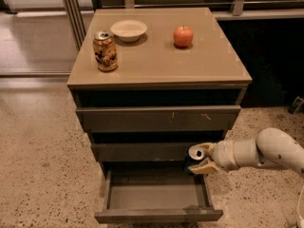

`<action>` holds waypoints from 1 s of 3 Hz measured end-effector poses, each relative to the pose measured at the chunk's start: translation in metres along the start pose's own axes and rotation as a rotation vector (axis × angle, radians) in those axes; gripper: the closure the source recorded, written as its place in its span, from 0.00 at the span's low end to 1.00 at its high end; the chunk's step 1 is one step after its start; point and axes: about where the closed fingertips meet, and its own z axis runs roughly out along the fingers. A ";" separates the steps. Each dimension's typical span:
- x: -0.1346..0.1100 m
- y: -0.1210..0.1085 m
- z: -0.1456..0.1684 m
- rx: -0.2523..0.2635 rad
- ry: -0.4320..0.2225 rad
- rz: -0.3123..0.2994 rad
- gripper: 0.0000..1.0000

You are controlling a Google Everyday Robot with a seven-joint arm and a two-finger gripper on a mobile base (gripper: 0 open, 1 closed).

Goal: Pick pepsi can from bottom drawer and place on counter

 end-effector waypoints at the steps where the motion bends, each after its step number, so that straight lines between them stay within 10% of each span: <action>1: -0.084 0.003 -0.054 0.041 0.018 -0.016 1.00; 2: -0.182 0.013 -0.108 0.094 0.029 -0.108 1.00; 3: -0.205 0.017 -0.119 0.116 0.062 -0.155 1.00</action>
Offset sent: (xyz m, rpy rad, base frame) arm -0.0416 0.0564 0.3753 -0.1445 -0.3029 0.0026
